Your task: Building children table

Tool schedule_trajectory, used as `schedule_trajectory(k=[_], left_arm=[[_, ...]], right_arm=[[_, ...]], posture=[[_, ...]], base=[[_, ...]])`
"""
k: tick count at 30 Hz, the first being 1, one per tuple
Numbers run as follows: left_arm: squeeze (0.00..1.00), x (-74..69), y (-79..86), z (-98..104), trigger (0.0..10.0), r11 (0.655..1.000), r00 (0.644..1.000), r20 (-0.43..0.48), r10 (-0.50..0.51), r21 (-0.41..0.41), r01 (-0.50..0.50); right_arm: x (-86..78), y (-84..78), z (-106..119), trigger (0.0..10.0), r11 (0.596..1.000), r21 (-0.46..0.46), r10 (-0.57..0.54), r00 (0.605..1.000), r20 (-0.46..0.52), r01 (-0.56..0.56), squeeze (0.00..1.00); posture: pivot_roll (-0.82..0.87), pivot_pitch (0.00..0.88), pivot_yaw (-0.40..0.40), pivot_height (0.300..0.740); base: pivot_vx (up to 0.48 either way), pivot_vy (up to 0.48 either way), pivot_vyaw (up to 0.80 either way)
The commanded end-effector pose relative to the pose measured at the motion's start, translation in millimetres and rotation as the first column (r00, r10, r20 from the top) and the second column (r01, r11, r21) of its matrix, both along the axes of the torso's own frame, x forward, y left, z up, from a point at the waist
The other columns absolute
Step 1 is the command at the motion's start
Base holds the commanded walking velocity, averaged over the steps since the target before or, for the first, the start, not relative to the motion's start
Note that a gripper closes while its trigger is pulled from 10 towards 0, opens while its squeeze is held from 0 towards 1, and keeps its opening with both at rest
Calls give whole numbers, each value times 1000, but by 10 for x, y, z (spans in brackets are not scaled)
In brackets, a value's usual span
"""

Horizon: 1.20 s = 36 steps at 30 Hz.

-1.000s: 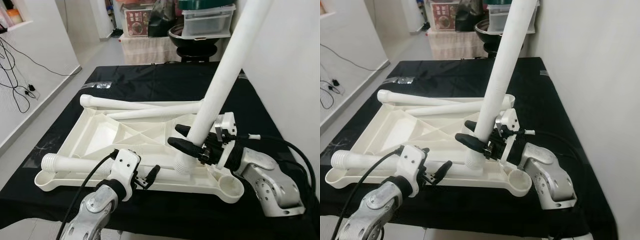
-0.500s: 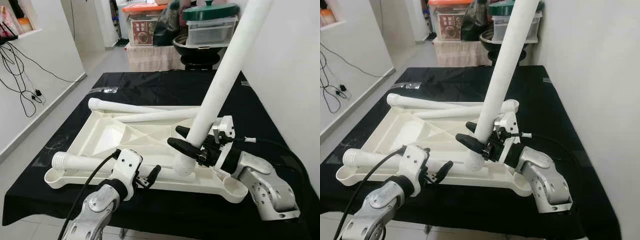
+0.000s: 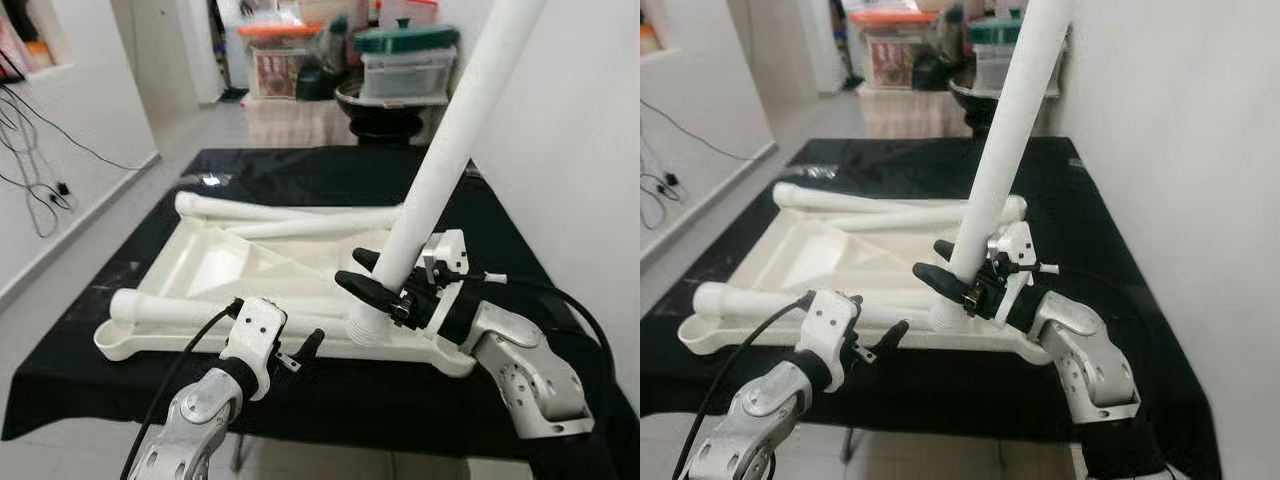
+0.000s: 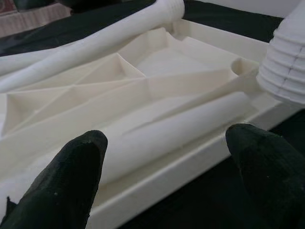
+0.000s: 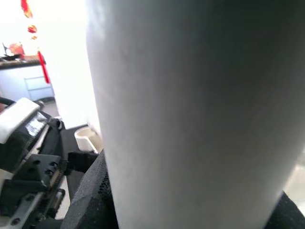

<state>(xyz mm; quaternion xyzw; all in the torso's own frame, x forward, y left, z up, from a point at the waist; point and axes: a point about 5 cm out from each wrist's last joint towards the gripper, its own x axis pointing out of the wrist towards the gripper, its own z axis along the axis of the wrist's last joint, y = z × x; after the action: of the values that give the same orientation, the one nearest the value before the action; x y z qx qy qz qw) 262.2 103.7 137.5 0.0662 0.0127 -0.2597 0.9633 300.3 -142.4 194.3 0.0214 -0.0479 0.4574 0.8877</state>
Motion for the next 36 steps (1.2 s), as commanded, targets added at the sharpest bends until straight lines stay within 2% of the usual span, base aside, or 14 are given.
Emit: schedule_trajectory(k=[1, 10, 15, 20, 26, 28, 31, 32, 36], left_arm=[[0, 7, 23, -21, 10000, 1000, 1000, 1, 13, 12, -13], [0, 6, 12, -19, 10000, 1000, 1000, 8, 3, 2, -3], [0, 17, 83, -45, 10000, 999, 1000, -4, 25, -43, -25], [0, 6, 138, -118, 10000, 999, 999, -4, 34, -37, -34], [0, -42, 138, -214, 10000, 999, 999, -27, 27, -39, -29], [0, -137, 44, -260, 10000, 995, 996, -42, -72, -67, 69], [0, -175, 4, -260, 10000, 989, 991, -40, -131, -76, 127], [0, -224, -35, -258, 10000, 978, 980, -41, -193, -93, 188], [0, -293, -84, -256, 10000, 968, 972, -41, -230, -116, 224]], right_arm=[[9, 67, 64, 10000, 1000, -4, 19, 999, 37, -18, 0], [25, 87, 44, 10000, 1000, -10, 7, 999, 36, -7, 0], [41, 87, 27, 10000, 1000, -16, -17, 999, 35, 18, 0], [118, 60, 15, 10000, 995, -28, -94, 995, 33, 95, 0], [139, 35, -3, 10000, 992, -48, -117, 993, 24, 118, 0], [184, -138, -14, 10000, 983, -121, -140, 990, 11, 141, 0], [193, -221, 28, 10000, 980, -148, -130, 991, 19, 132, 0], [192, -320, 82, 10000, 977, -167, -127, 991, 30, 130, 0], [170, -403, 76, 10000, 969, -186, -161, 986, 36, 165, 0]], posture=[[-61, 13, 20, 740], [-61, 10, 19, 740], [-63, 10, 20, 740], [-64, 0, 15, 740], [-65, 0, 11, 740], [-54, 15, -13, 740], [-57, 21, -7, 740], [-66, 7, 6, 740], [-66, 22, 10, 740]], base=[[0, 0, 0], [0, 0, 0], [0, 0, 0], [0, 0, 0], [0, 0, 0], [0, 0, 0], [0, 0, 0], [0, 0, 0], [0, -234, 0]])
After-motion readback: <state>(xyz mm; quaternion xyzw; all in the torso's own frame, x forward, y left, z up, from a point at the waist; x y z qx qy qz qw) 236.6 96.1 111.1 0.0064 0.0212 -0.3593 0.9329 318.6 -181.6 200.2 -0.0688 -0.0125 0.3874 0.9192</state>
